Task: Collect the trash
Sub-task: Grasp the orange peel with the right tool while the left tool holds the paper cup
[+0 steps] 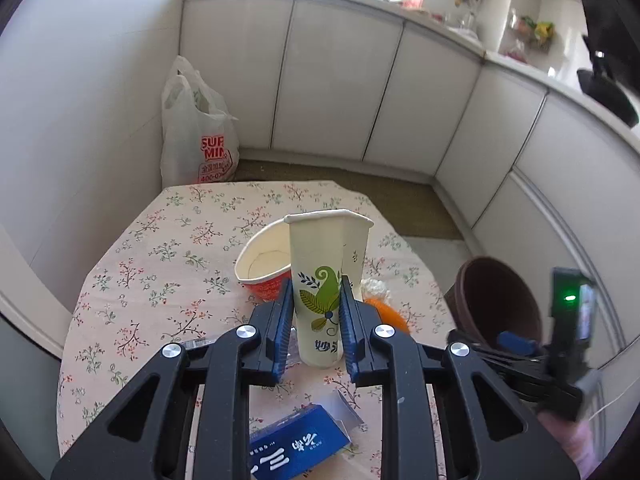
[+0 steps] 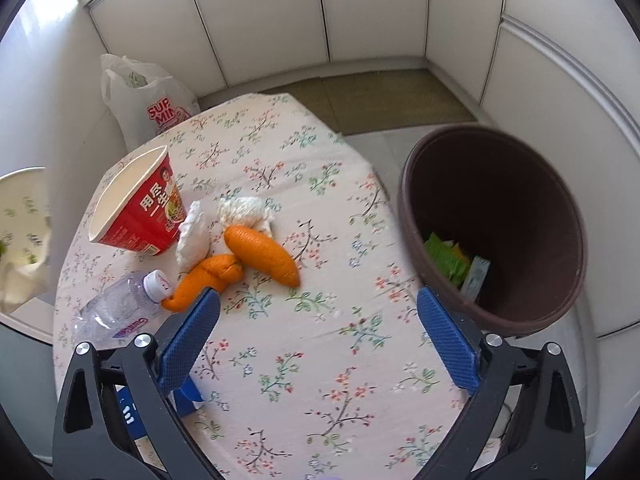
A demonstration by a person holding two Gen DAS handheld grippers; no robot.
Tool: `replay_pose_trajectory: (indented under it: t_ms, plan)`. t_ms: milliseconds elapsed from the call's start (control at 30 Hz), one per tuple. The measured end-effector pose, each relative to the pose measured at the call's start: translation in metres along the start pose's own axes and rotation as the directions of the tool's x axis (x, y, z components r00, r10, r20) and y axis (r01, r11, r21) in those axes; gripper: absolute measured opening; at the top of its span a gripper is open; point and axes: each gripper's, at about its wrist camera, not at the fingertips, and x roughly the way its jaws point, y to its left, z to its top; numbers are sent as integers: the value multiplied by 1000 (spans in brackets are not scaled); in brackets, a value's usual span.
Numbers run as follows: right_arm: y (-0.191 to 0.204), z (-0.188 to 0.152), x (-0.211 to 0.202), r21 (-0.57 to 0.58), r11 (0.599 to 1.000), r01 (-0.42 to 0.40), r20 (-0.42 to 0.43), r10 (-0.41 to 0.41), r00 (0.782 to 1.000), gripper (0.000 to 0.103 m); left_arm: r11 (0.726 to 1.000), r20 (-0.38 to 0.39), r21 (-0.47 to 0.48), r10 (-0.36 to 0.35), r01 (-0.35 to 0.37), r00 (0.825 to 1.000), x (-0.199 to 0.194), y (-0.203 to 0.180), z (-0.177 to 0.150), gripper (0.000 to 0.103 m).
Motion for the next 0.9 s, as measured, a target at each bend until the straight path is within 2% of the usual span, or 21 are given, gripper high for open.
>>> replay_pose_trajectory:
  t_ms: [100, 167, 233, 300, 500, 567, 667, 733, 800, 833, 900]
  plan:
    - [1, -1, 24, 75, 992, -98, -97, 105, 990, 83, 999, 83, -51, -13, 17, 996, -36, 13, -5, 22]
    - [2, -1, 37, 118, 985, -125, -130, 140, 982, 73, 998, 101, -64, -21, 27, 995, -44, 18, -4, 22]
    - [3, 4, 45, 105, 993, -62, -96, 72, 993, 73, 998, 106, -59, -31, 38, 994, -45, 20, -1, 22]
    - [8, 8, 50, 41, 999, 3, -56, -1, 998, 71, 998, 108, -53, -29, 35, 994, -45, 22, -1, 22]
    - [28, 14, 77, -80, 995, 62, -40, -65, 997, 62, 996, 72, -75, -43, 49, 996, -36, 34, -3, 23]
    - [34, 13, 87, -113, 992, 64, -56, -70, 996, 54, 995, 63, -83, -46, 52, 997, -35, 37, -5, 23]
    - [35, 12, 98, -98, 994, 48, -76, -55, 996, 52, 995, 59, -85, -40, 45, 997, -35, 39, -7, 23]
    - [33, 14, 100, -84, 996, 27, -77, -33, 996, 46, 996, 55, -84, -37, 42, 998, -35, 40, -8, 23]
    - [30, 13, 100, -61, 998, -35, -90, 29, 996, 30, 995, 50, -86, -36, 40, 998, -34, 40, -9, 23]
    - [30, 12, 100, -57, 998, -40, -93, 34, 995, 29, 995, 47, -87, -36, 40, 998, -33, 40, -9, 23]
    - [32, 7, 99, -68, 997, -43, -96, 36, 995, 20, 995, 42, -91, -38, 41, 998, -32, 40, -10, 23]
